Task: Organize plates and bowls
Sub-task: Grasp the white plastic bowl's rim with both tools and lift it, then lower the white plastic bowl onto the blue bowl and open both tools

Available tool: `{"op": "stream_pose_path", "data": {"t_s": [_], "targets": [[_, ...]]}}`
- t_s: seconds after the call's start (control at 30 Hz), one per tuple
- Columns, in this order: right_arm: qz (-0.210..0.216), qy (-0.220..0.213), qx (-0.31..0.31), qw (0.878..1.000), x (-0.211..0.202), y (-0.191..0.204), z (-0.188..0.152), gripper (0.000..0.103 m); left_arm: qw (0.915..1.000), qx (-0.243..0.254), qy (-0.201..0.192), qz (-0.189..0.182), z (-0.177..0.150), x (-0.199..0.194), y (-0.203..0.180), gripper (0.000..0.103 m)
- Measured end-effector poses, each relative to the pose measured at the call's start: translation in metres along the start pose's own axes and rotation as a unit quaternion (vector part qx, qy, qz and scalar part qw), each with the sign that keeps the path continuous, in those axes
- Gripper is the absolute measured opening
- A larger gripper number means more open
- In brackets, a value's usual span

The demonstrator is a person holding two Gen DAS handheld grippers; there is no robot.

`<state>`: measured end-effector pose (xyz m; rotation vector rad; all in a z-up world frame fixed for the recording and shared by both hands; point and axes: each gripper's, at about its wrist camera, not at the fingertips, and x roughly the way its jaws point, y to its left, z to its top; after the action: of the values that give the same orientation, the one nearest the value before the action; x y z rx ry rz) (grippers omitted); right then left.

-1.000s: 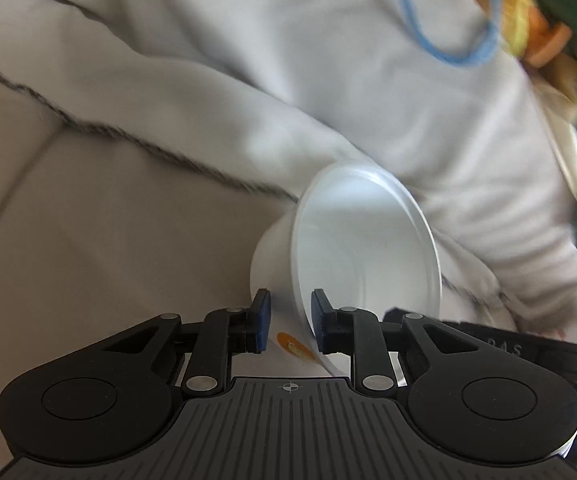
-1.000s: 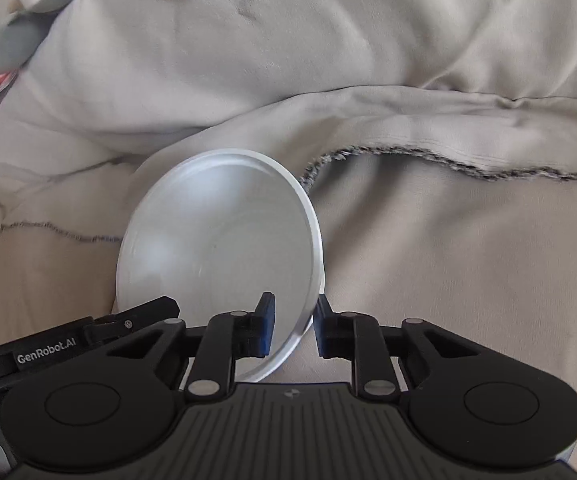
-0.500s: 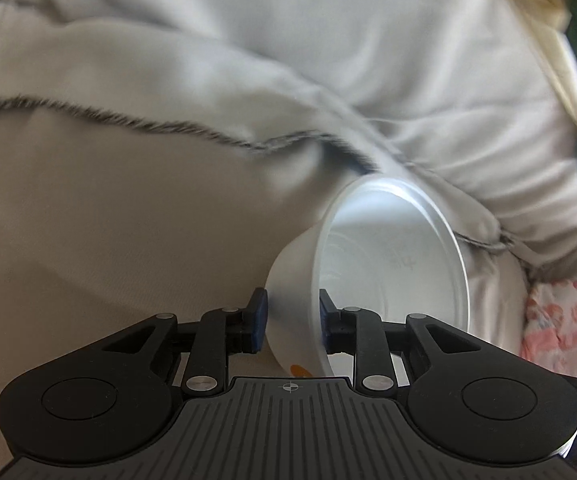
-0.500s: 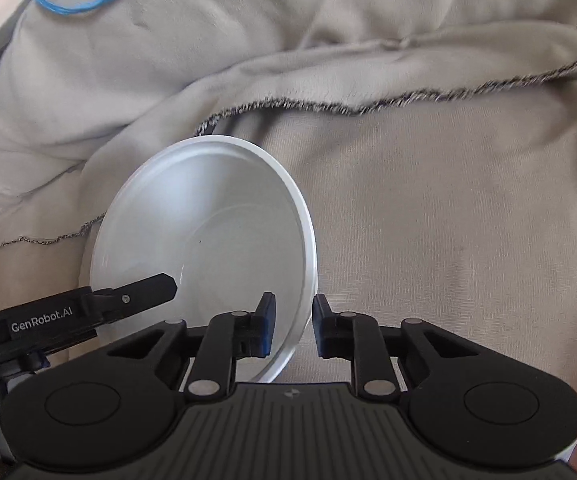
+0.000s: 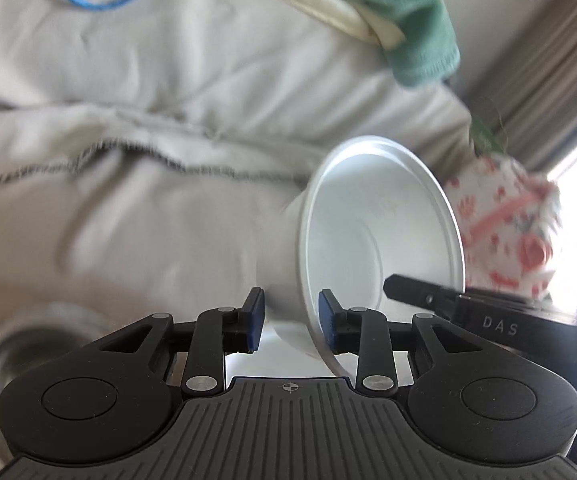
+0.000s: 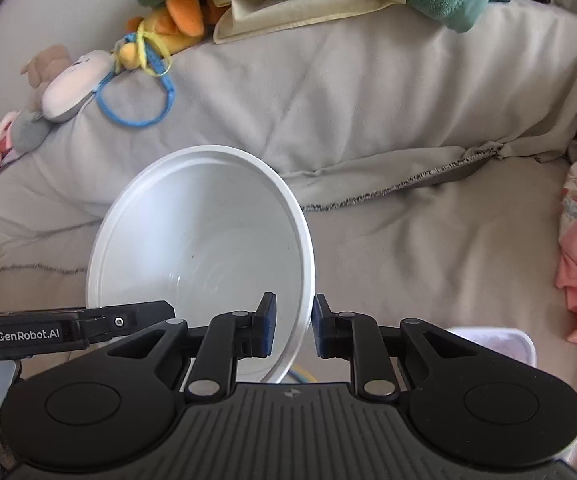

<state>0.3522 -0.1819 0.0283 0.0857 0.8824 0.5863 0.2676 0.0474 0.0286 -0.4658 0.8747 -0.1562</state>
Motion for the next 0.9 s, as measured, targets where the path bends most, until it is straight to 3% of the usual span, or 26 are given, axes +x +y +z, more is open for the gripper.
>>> {"op": "stream_pose_path", "data": {"t_s": [0.17, 0.3, 0.47, 0.53, 0.63, 0.7, 0.9], "targets": [[0.015, 0.064, -0.016, 0.998, 0.009, 0.003, -0.035, 0.019, 0.9979, -0.025, 0.051, 0.032, -0.037, 0.005, 0.018, 0.033], [-0.008, 0.101, -0.015, 0.995, 0.025, 0.006, -0.054, 0.021, 0.9930, -0.066, 0.096, 0.020, -0.051, 0.014, 0.041, 0.032], [-0.087, 0.031, -0.073, 0.993, -0.008, 0.025, -0.054, 0.026, 0.9960, -0.080, 0.038, -0.014, -0.061, -0.031, 0.067, 0.032], [-0.091, 0.010, -0.080, 0.993, -0.025, 0.033, -0.055, 0.033, 0.9960, -0.089, 0.000, -0.004, -0.067, -0.055, 0.087, 0.032], [-0.040, 0.008, -0.066, 0.997, -0.044, 0.046, -0.066, 0.044, 0.9898, -0.094, -0.063, 0.087, -0.079, -0.086, 0.117, 0.032], [-0.002, 0.012, -0.036, 0.999, -0.046, 0.058, -0.081, 0.054, 0.9814, -0.111, -0.079, 0.135, -0.089, -0.094, 0.139, 0.032], [0.063, 0.035, 0.077, 0.994, -0.014, 0.094, -0.128, 0.056, 0.9752, -0.156, -0.077, 0.137, -0.106, -0.093, 0.183, 0.032]]}}
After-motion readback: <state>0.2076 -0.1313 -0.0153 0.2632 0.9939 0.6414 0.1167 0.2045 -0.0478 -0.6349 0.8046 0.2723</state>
